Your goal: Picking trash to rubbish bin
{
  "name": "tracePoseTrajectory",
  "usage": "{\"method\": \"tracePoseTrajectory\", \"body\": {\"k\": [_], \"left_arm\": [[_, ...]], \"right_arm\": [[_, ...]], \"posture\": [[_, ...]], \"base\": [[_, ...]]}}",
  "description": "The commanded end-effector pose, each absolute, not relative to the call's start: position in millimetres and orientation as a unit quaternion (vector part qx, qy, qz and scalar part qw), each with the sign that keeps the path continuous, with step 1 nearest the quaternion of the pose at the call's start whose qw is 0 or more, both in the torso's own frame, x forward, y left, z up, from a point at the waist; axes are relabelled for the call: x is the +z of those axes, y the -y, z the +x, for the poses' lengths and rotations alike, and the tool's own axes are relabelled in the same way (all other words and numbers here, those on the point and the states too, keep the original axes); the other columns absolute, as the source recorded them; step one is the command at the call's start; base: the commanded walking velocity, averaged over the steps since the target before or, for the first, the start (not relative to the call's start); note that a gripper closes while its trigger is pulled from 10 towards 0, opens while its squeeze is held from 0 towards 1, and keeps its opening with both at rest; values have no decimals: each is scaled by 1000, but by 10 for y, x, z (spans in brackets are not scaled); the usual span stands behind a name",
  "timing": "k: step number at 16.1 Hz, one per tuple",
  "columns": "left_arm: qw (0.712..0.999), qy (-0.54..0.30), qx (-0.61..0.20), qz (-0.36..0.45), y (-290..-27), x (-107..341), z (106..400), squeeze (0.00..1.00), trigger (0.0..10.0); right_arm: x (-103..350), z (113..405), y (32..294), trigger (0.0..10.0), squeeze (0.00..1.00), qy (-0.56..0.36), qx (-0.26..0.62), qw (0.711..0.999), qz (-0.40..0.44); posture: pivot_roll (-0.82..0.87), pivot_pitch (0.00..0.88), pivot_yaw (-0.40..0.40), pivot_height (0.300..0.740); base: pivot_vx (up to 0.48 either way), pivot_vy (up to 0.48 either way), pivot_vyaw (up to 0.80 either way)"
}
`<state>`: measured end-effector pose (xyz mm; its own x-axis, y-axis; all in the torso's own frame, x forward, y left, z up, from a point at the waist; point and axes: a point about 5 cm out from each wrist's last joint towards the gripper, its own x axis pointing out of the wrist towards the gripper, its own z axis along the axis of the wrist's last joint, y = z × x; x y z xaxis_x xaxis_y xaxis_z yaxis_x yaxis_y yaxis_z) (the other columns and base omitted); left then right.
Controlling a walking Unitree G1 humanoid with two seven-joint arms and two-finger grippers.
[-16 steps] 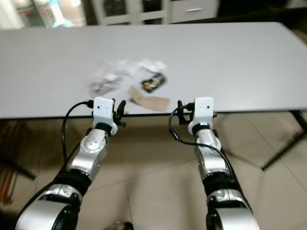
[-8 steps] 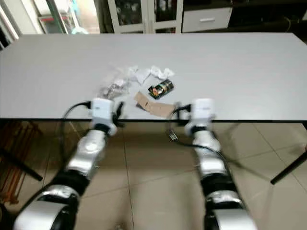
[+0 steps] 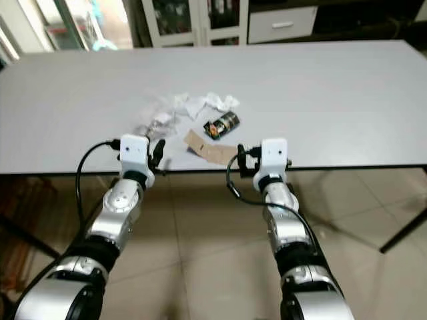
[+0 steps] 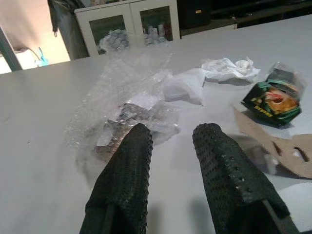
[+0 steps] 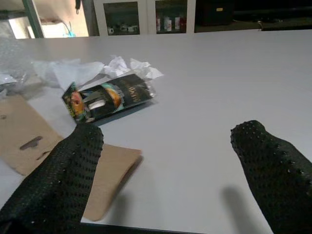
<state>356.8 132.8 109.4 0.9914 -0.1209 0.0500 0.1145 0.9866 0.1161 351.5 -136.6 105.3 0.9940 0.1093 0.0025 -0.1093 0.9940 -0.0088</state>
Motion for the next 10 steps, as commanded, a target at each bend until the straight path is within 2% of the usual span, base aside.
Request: {"method": "tracePoseTrajectory", "body": {"k": [1,10], "left_arm": [[996,22,-68,57,-1266,1075,3563,0,10000],[996,26,-68,57,-1262,1091,3567,0,10000]], "right_arm": [[1076,3527,1422,10000,0,4,46,999,-1],[1079,3530,1410,10000,0,4,49,999,-1]], "posture": [[-71,56,49,740],[-69,47,47,740]], "base": [[292,0,0],[304,0,0]]}}
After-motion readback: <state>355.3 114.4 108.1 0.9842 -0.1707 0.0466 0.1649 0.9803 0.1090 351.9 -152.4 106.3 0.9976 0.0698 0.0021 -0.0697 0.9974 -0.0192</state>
